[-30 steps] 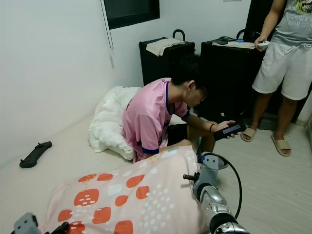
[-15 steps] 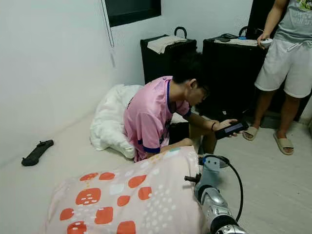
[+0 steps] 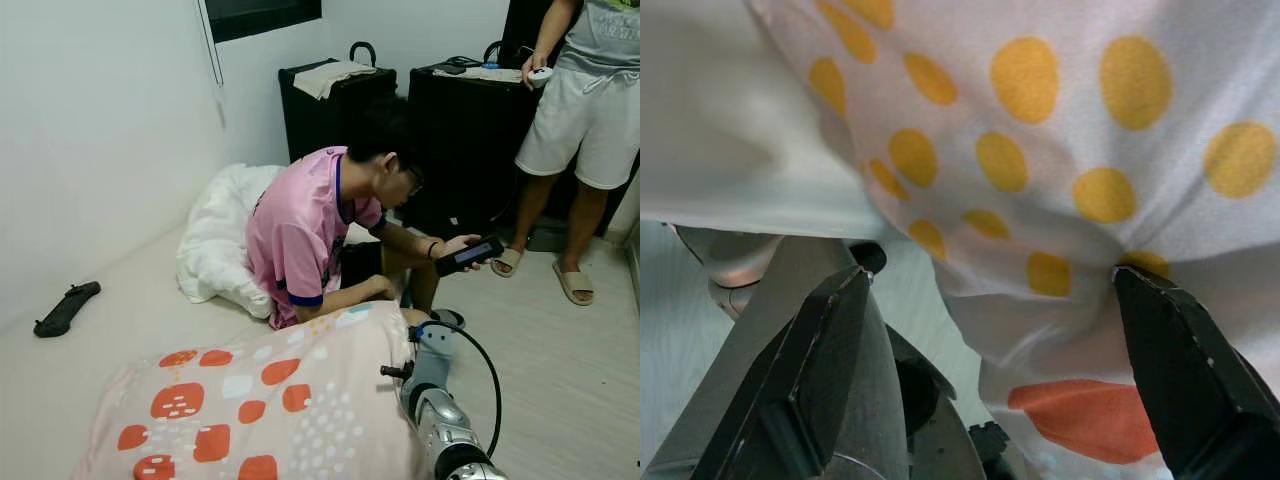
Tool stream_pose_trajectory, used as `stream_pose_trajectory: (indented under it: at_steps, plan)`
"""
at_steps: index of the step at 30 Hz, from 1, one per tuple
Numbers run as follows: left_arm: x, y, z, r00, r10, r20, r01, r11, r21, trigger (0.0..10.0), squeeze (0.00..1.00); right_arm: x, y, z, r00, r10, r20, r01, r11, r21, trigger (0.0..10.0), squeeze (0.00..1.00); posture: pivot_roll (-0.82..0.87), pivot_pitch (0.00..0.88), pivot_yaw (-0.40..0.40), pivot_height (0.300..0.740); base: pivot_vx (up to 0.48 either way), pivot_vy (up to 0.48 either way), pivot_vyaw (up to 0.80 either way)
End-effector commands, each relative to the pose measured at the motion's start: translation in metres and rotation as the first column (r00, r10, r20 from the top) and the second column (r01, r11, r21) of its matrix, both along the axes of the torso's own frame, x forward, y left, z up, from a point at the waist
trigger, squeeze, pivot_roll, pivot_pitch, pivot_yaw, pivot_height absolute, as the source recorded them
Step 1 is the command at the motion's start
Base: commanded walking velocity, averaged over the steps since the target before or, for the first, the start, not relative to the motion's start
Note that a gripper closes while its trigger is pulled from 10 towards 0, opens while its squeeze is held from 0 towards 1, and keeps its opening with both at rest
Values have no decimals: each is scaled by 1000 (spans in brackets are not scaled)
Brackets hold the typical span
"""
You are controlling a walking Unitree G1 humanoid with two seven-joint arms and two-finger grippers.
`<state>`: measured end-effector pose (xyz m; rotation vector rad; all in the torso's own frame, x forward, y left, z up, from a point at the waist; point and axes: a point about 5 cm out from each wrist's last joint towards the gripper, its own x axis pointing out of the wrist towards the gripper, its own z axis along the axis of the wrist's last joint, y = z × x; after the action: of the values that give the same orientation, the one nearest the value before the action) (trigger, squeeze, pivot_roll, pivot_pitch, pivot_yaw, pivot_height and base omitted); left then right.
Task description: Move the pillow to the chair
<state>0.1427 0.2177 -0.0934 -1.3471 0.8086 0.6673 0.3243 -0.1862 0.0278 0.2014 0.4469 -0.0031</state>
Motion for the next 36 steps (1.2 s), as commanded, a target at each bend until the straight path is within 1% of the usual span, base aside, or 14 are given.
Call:
stream_pose_trajectory:
  at_steps: [1, 2, 3, 5, 7, 9, 11, 15, 17, 27, 29, 31, 35, 36]
  plan:
    - [-3, -4, -1, 1000, 18, 7, -18, 999, -30, 10000, 0, 1, 0, 0, 1000, -2, -10, 2, 1000, 2, 10000, 0, -56, 102, 20, 700, 0, 0, 0]
    - [-1, -5, 0, 999, 30, 34, -28, 998, -49, 10000, 0, 0, 1, 0, 1000, 0, -13, 0, 1000, 2, 10000, 0, -56, 101, 20, 695, 0, 0, 0]
    - [-1, -5, 0, 999, 30, 34, -28, 998, -49, 10000, 0, 0, 1, 0, 1000, 0, -13, 0, 1000, 2, 10000, 0, -56, 101, 20, 695, 0, 0, 0]
    - [1, -6, 1, 998, 37, 53, -33, 997, -77, 10000, 0, 1, 2, 0, 1000, 3, -15, -3, 1000, 1, 10000, 0, -54, 101, 19, 690, 0, 0, 0]
    - [6, -6, 5, 987, 88, 133, -71, 989, -129, 10000, 0, 2, 4, 1, 1000, 10, -16, -10, 1000, -2, 10000, 0, -51, 98, 18, 680, 0, 0, 0]
    - [6, -6, 5, 987, 88, 133, -71, 989, -129, 10000, 0, 2, 4, 1, 1000, 10, -16, -10, 1000, -2, 10000, 0, -51, 98, 18, 680, 0, 0, 0]
    - [9, -8, 8, 975, 116, 190, -84, 983, -166, 10000, 0, 3, 5, 1, 1000, 15, -15, -15, 1000, -7, 10000, 0, -50, 98, 18, 670, 0, 0, 0]
    - [9, -14, 8, 970, 87, 228, -46, 983, -179, 10000, 0, 3, 6, 1, 1000, 20, -17, -20, 1000, -12, 10000, 0, -53, 99, 20, 660, 0, 0, 0]
    - [9, -19, 9, 962, 71, 262, -20, 981, -194, 10000, 0, 2, 8, 0, 999, 27, -22, -27, 999, -19, 10000, 0, -53, 100, 17, 650, 0, 0, 0]
    - [9, -30, 9, 956, 36, 292, 34, 972, -233, 10000, 0, 2, 7, 0, 999, 29, -27, -30, 999, -31, 10000, 0, -55, 101, 12, 620, 0, 0, 0]
    - [9, -32, 10, 952, 34, 304, 45, 968, -248, 10000, 0, 2, 6, 0, 999, 30, -29, -31, 999, -36, 10000, 0, -55, 101, 12, 615, 0, 0, 0]
    - [11, -36, 12, 941, 21, 337, 74, 961, -267, 10000, 0, 2, 5, 0, 999, 30, -34, -31, 998, -47, 10000, 0, -56, 104, 11, 605, 0, 0, 0]
    - [14, -39, 13, 933, -3, 360, 103, 960, -259, 10000, 0, 2, 5, -1, 999, 27, -39, -29, 998, -51, 10000, 0, -56, 104, 11, 596, 0, 0, 0]
    - [16, -41, 14, 927, -34, 374, 130, 963, -236, 10000, 0, 1, 5, -1, 999, 27, -45, -30, 998, -57, 10000, 0, -57, 106, 10, 596, 0, 0, 0]
